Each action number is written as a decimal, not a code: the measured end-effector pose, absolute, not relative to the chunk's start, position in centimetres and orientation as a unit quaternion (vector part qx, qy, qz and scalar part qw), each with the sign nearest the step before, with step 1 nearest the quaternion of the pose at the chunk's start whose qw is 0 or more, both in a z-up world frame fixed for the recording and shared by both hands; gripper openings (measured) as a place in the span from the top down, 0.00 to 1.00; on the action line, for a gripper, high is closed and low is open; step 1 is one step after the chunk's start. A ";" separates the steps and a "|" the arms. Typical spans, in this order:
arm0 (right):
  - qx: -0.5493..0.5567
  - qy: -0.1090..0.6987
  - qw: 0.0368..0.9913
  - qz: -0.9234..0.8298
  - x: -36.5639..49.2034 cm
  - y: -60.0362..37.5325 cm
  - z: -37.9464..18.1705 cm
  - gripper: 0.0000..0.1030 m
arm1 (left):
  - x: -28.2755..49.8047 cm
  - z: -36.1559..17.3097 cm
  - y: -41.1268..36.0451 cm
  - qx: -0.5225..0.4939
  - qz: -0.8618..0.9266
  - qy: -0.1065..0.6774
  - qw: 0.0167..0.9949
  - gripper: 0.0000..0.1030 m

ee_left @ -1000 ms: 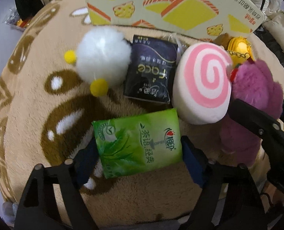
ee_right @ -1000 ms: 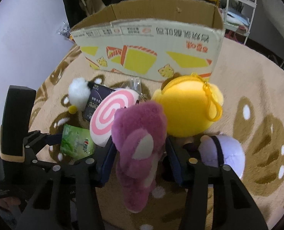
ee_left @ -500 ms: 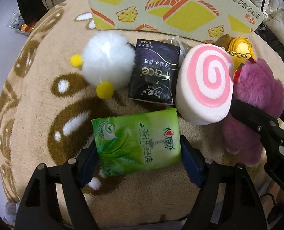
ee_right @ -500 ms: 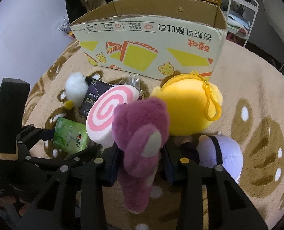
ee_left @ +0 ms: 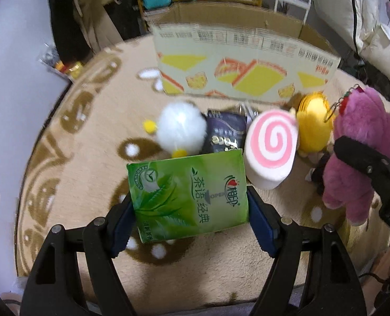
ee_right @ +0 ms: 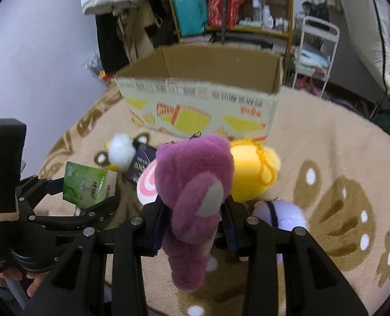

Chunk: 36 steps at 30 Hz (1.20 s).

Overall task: Organize soft objects
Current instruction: 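Lift the green pack and pink bear with both tools and carry them over the box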

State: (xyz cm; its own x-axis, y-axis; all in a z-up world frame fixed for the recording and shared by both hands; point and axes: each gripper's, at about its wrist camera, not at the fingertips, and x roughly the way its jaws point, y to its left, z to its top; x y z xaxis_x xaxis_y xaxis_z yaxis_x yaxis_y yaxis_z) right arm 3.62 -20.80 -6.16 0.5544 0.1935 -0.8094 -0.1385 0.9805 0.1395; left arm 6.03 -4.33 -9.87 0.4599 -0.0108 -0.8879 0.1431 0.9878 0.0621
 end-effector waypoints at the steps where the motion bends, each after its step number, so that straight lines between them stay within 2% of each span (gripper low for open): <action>1: 0.033 0.450 0.888 0.092 3.2 -21.0 -5.5 0.62 | 5.2 -9.4 -3.7 0.063 -0.044 0.506 0.859 0.26; 12: 0.042 0.341 0.936 0.073 0.4 -21.5 0.7 0.62 | 0.4 -0.9 -2.5 0.072 -0.045 0.339 0.937 0.26; 19: 0.033 0.266 0.961 0.065 0.4 -21.4 6.2 0.62 | 0.6 3.8 -2.5 0.074 -0.053 0.257 0.962 0.26; 28: 0.025 0.219 0.974 0.061 4.3 -22.4 10.8 0.62 | 4.7 7.8 -3.6 0.065 -0.057 0.217 0.972 0.26; 36: 0.018 0.195 0.978 0.069 8.5 -22.5 12.4 0.62 | 9.1 9.1 -4.5 0.061 -0.062 0.186 0.979 0.26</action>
